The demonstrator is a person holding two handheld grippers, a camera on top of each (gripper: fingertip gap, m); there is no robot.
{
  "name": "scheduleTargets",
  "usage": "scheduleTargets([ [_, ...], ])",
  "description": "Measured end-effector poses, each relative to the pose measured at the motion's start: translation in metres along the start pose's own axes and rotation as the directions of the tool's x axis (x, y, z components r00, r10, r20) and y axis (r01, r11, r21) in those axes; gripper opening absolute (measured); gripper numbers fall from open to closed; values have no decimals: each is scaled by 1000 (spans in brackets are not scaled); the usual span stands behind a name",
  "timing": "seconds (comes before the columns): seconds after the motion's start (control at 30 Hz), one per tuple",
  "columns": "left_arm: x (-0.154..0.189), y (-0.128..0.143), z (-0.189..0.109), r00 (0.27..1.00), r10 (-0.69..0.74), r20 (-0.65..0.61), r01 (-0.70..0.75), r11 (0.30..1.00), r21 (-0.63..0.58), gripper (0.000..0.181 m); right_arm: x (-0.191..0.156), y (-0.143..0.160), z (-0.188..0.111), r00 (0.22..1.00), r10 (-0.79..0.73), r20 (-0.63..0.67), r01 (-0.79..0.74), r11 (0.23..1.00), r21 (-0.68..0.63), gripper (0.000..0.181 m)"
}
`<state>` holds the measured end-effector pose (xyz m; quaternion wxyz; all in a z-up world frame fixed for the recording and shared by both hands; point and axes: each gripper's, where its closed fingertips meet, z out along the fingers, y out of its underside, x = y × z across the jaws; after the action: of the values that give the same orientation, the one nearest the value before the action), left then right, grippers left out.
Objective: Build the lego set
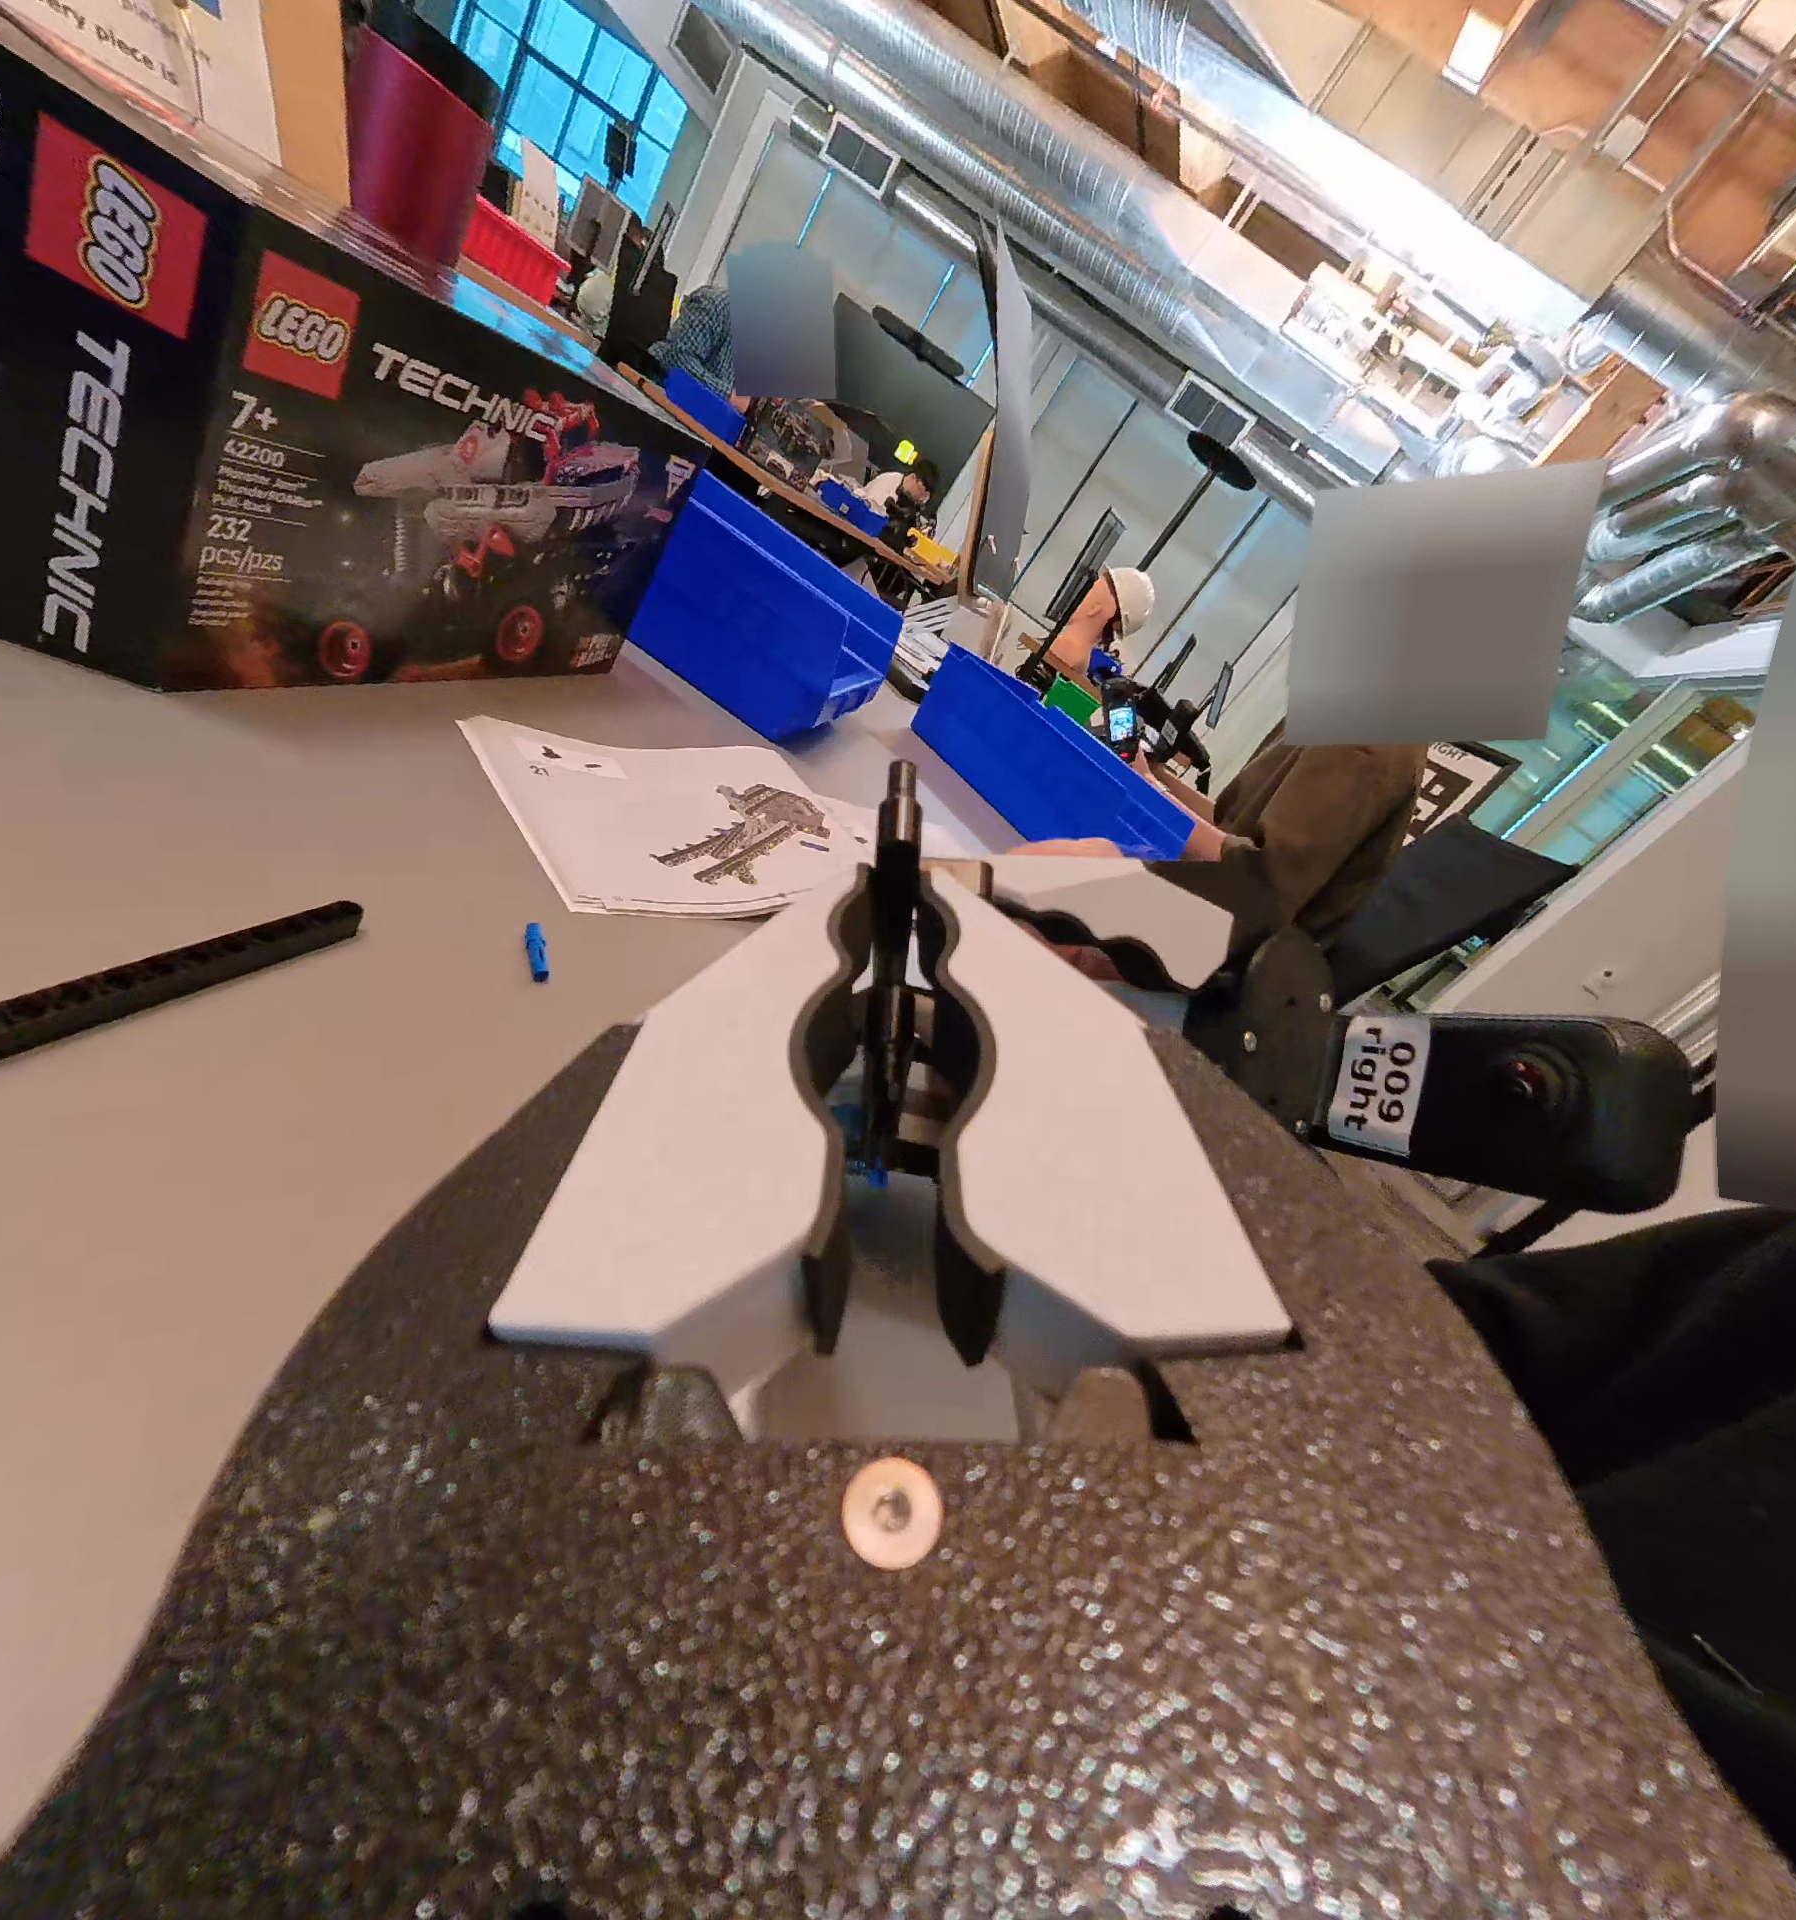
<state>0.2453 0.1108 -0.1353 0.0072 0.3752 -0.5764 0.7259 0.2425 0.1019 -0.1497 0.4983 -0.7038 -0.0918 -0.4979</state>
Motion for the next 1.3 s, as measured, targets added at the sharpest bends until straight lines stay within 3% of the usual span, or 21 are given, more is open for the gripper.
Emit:
scheduleTargets([
  [0.2, -3, 1, -3, 997, 67, -28, -67, 998, -11, 5, -9, 3, 3, 998, -54, 28, 55, 998, -36, 6],
  [0.43, -32, 1, -27, 962, 266, 63, -252, 951, -177, 17, -24, 27, 13, 943, -321, 84, 331, 919, -213, 6],
  [0.53, -43, 3, -37, 927, 363, 93, -333, 911, -245, 17, -33, 29, 18, 928, -357, 109, 373, 897, -236, 6],
  [0.67, -46, 18, -38, 928, 366, 64, -330, 891, -312, 18, -46, 31, 20, 921, -360, 151, 387, 891, -237, 6],
  [0.93, -52, 16, -39, 930, 360, 78, -324, 900, -292, 18, -45, 33, 13, 918, -370, 145, 396, 883, -251, 15],
  [1.07, -50, 14, -38, 929, 361, 82, -327, 903, -278, 18, -52, 21, 0, 947, -258, 193, 295, 934, -200, 26],
  [1.2, -50, 13, -39, 912, 398, 94, -356, 886, -296, 18, -29, 15, -30, 987, 6, 162, 27, 979, -202, 26],
  [1.3, -47, 5, -40, 900, 420, 118, -374, 882, -288, 20, 7, 45, -60, 966, 246, 83, -208, 926, -316, 27],
])
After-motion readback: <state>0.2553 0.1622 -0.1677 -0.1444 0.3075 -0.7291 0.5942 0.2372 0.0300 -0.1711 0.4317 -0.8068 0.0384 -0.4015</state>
